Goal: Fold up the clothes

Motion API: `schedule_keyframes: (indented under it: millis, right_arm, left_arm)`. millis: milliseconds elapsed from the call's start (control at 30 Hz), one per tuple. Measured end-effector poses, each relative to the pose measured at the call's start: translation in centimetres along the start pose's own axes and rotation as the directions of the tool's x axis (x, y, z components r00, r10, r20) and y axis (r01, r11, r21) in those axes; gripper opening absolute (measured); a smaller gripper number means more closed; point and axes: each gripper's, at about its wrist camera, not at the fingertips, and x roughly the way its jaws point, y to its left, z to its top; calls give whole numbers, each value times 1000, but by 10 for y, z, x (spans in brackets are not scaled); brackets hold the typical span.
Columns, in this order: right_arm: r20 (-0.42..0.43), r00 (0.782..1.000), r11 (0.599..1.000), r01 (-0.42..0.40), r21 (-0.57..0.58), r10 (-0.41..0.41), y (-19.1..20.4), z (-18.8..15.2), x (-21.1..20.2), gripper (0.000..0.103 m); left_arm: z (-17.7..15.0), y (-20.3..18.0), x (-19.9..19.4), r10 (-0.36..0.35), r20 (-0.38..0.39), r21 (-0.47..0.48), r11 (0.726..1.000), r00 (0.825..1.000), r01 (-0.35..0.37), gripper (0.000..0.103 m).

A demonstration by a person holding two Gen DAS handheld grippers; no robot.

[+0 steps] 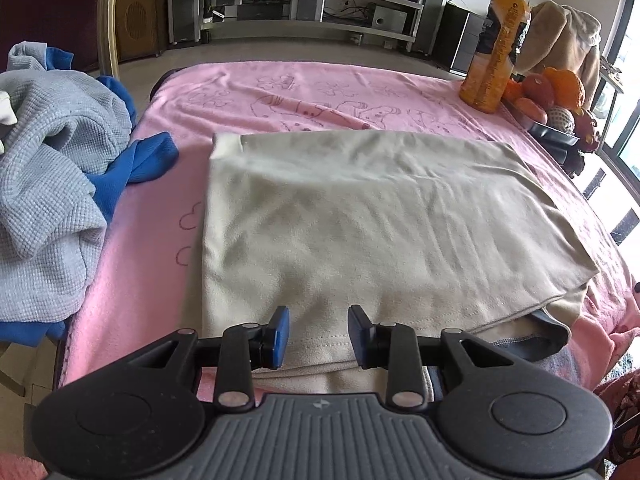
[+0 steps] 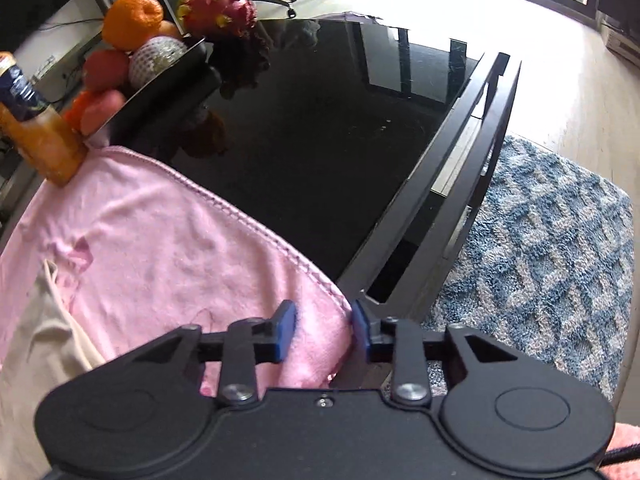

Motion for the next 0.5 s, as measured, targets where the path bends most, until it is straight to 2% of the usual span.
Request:
schedule_keyframes:
  millis: [67,100,133,200,267,333,433,467,500]
  right_arm:
    - [7,1000,1000,5,-23,-5,3,-2,0,18]
    - [23,1000,999,-4,-42,5,5,-4,-3,8]
    - [41,999,998,-18,-57,21,8,-5,-6,7]
    - [138,990,993,-9,-114,25,17,-10,-23,7]
    - [240,971,981,50,-189,-3,29,-14,-41,6]
    - [305,951,958,130,-255,-48,42,-16,-54,6]
    - [298,933,908,293,-300,-203,54,-14,-43,8]
    - [313,919,901,331,-279,-240,54,-14,-42,11]
    - [329,913,905,334,-263,-242,53,-14,-45,19]
  left_arm:
    - [0,-1,0,0,1,2,1000,1000,0,31]
    - [0,-1,0,0,2,1,1000,1000,0,31]
    - [1,0,-1,-1,3,-1,1000,1000,1,31]
    - [1,0,-2,-5,5,-3,1000,1000,6,31]
    - [1,-1,-2,-11,3,3,1000,1000,11,31]
    - [0,-4,-2,-17,-2,17,1000,1000,18,31]
    - [-1,-6,-4,-25,-3,33,999,1000,25,31]
    - [-2,-6,-4,-27,0,36,999,1000,27,31]
    - [-2,-5,-5,-28,0,33,999,1000,27,31]
